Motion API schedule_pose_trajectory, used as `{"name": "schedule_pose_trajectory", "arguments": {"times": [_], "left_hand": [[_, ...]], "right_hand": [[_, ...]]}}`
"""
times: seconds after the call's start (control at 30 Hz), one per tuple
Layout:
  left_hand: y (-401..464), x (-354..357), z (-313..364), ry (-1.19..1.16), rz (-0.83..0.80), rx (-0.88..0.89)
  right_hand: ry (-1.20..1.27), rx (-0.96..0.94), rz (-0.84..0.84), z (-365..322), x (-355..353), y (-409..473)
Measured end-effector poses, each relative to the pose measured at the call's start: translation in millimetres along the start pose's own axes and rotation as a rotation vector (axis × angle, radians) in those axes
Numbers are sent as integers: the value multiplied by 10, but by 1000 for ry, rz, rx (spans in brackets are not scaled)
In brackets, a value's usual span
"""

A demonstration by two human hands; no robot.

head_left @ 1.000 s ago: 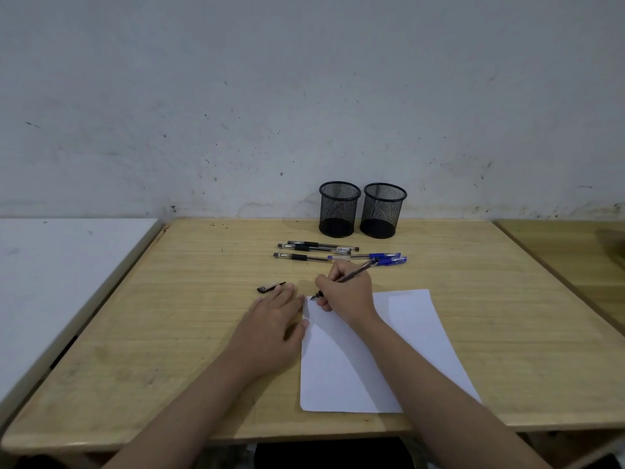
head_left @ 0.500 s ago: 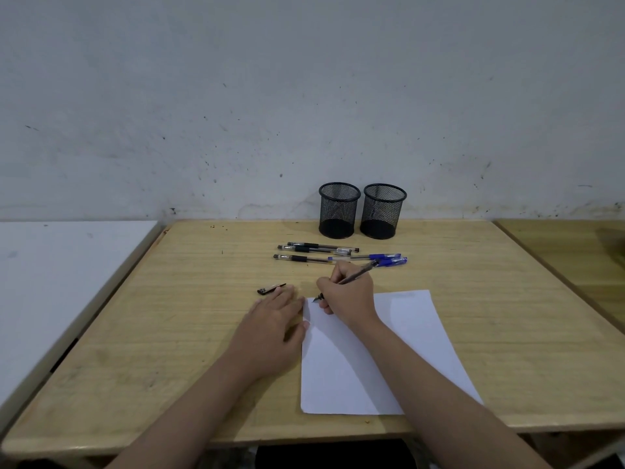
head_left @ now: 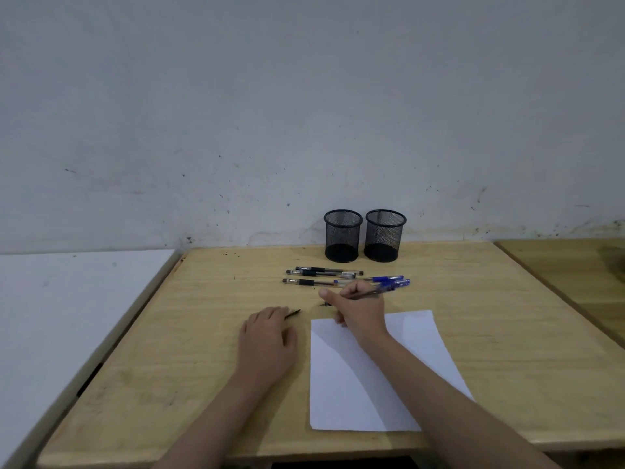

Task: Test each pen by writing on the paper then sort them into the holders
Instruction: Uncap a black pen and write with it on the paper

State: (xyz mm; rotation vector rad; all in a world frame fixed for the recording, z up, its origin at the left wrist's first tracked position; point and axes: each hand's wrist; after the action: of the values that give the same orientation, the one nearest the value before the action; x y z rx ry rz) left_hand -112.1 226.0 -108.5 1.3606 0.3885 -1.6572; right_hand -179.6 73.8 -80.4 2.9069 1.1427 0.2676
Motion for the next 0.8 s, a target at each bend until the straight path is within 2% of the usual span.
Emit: {"name": "schedule_pose_trajectory", "arguments": {"times": [0.17, 0.33, 0.5, 0.8], "left_hand": [[-40, -104, 17, -101, 110, -21], [-68, -179, 58, -403, 96, -60], [-86, -284, 196, -595, 120, -32], [-94, -404, 452, -727, 114, -19]], "right_hand": [[62, 36, -56, -124, -57, -166], [48, -7, -80, -241, -75, -215], [-36, -62, -102, -325, -75, -240], [46, -62, -132, -400, -124, -323]]}}
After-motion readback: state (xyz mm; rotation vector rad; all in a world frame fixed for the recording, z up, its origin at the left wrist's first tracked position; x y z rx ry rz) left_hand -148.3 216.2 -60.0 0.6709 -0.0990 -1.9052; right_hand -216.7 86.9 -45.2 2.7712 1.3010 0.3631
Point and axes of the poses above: each hand's wrist, its own y-axis towards the middle knuckle, its own x-axis out of the palm, z = x × y, and after that the axes turned 9 degrees about y, right-handed
